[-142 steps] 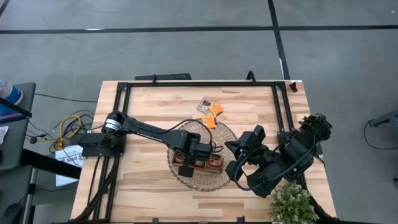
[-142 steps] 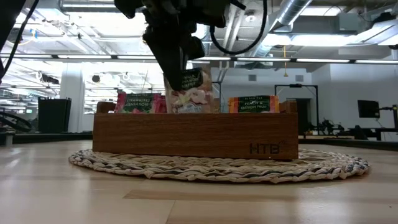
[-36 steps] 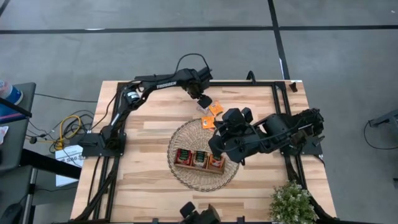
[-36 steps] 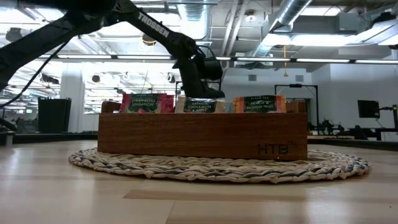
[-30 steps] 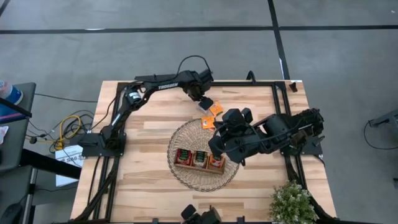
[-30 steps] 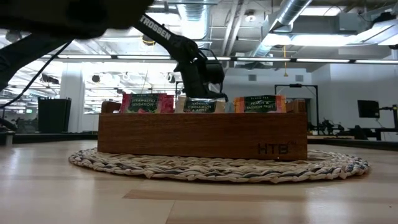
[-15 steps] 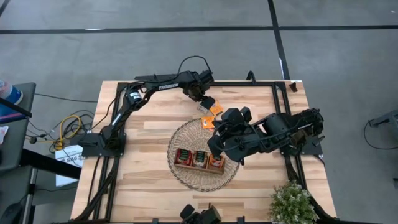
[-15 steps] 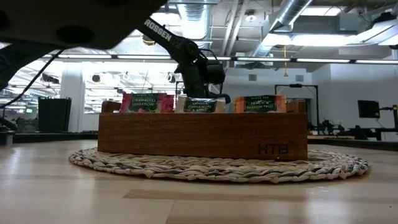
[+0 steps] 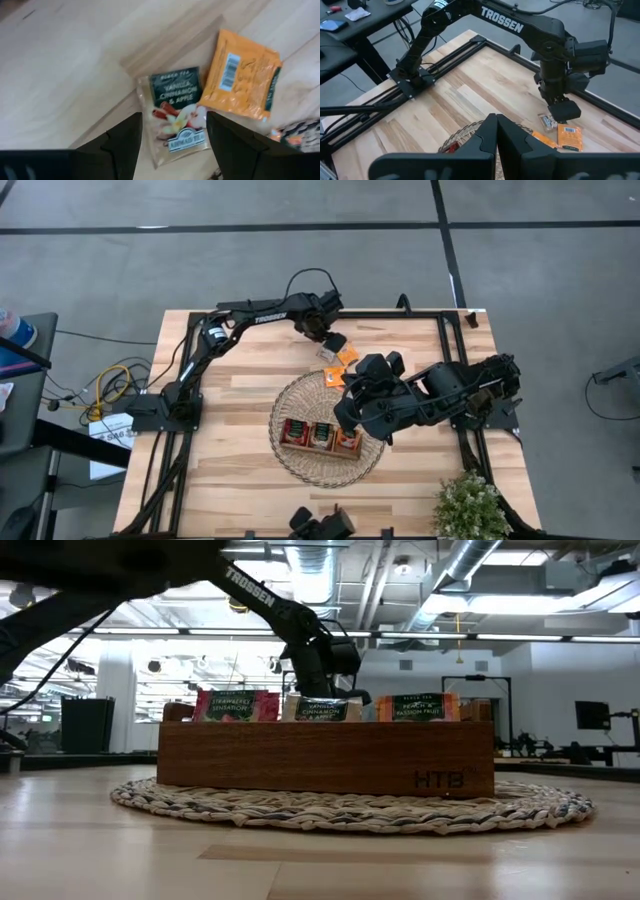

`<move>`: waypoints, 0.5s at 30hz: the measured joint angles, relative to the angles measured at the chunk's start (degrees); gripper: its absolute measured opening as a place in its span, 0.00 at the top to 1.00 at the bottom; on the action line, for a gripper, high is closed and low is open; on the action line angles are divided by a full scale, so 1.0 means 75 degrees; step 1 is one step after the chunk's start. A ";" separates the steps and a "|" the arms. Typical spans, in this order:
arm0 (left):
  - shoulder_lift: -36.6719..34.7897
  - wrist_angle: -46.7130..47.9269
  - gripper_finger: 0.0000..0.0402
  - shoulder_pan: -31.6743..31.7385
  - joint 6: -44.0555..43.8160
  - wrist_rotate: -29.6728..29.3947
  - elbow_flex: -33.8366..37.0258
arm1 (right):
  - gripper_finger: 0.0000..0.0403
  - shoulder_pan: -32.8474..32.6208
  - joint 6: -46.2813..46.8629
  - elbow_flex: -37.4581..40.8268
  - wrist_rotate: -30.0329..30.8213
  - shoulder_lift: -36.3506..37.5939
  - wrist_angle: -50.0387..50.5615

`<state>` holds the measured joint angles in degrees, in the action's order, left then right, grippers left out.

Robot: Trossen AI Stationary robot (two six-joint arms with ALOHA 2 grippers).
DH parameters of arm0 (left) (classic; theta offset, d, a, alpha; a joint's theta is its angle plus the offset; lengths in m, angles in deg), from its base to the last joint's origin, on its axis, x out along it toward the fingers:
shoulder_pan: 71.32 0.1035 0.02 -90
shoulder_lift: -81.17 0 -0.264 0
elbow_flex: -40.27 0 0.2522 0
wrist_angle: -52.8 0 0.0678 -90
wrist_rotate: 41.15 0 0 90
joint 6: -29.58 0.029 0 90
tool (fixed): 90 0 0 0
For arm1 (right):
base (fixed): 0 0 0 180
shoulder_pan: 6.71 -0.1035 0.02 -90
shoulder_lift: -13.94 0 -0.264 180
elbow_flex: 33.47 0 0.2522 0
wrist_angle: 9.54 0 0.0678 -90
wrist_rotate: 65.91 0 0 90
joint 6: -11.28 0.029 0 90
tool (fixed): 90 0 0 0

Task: Pick & Place Tea
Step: Put the orange tea bag into the right section of the wooden organizer

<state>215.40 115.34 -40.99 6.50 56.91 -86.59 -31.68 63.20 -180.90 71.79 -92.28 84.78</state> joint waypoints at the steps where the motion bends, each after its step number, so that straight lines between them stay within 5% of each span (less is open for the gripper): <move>1: -0.0025 0.0081 0.47 0.0000 0.0068 -0.0038 0.0001 | 1.00 0.0000 0.0000 0.0000 -0.0006 0.0000 0.0028; 7: -0.0590 0.0338 0.50 0.0009 0.0862 -0.0152 0.0006 | 1.00 0.0058 -0.0186 0.0000 -0.0198 0.0000 0.0080; 15: -0.2152 0.0267 0.72 -0.0244 0.1190 -0.0221 0.0007 | 1.00 0.0044 0.0267 0.0000 -0.0172 0.0000 0.1214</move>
<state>199.26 117.34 -42.82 15.42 55.25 -86.54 -31.36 65.20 -180.90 70.50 -92.28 93.88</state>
